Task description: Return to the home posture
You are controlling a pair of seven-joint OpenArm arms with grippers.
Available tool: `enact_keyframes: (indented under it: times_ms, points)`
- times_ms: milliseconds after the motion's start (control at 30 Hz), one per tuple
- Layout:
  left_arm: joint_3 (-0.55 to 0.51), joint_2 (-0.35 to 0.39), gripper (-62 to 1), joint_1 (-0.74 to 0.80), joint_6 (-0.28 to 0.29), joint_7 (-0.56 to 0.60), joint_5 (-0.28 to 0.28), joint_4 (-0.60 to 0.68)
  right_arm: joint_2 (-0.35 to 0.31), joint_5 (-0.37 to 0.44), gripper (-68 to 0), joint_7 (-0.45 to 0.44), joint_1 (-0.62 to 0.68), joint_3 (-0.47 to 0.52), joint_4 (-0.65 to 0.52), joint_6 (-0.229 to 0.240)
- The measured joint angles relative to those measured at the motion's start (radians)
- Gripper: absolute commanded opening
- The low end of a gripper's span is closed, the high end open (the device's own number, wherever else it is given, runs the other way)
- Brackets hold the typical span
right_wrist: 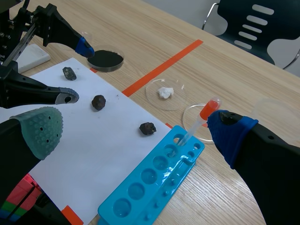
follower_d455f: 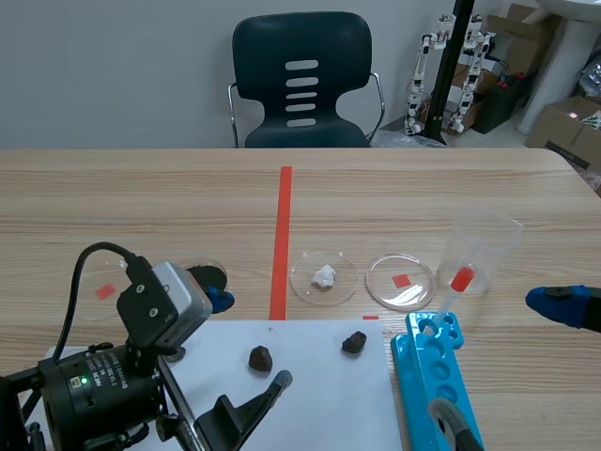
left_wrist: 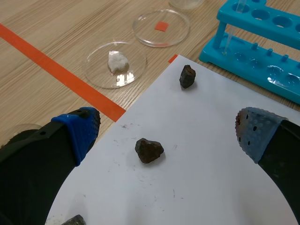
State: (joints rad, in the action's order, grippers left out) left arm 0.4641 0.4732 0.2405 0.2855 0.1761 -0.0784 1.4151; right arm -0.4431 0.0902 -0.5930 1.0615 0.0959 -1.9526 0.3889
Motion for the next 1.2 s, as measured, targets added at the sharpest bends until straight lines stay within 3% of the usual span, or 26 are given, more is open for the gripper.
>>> enact_keyframes:
  times_ms: [833,1033,1200]
  points:
    - [0.0,0.002,0.2,0.0,0.0,-0.006,0.0,0.0,0.0,0.0,-2.2,0.0,0.0,0.0,0.0,0.0]
    - [0.004,0.079,0.2,0.001,0.0,-0.006,-0.08,0.03,0.0,0.0,-2.2,0.0,0.0,0.0,0.0,0.0]
    - [-0.074,0.136,0.2,0.073,0.0,0.002,-0.084,0.125,0.0,0.0,-2.2,0.0,0.0,0.0,0.0,0.0]
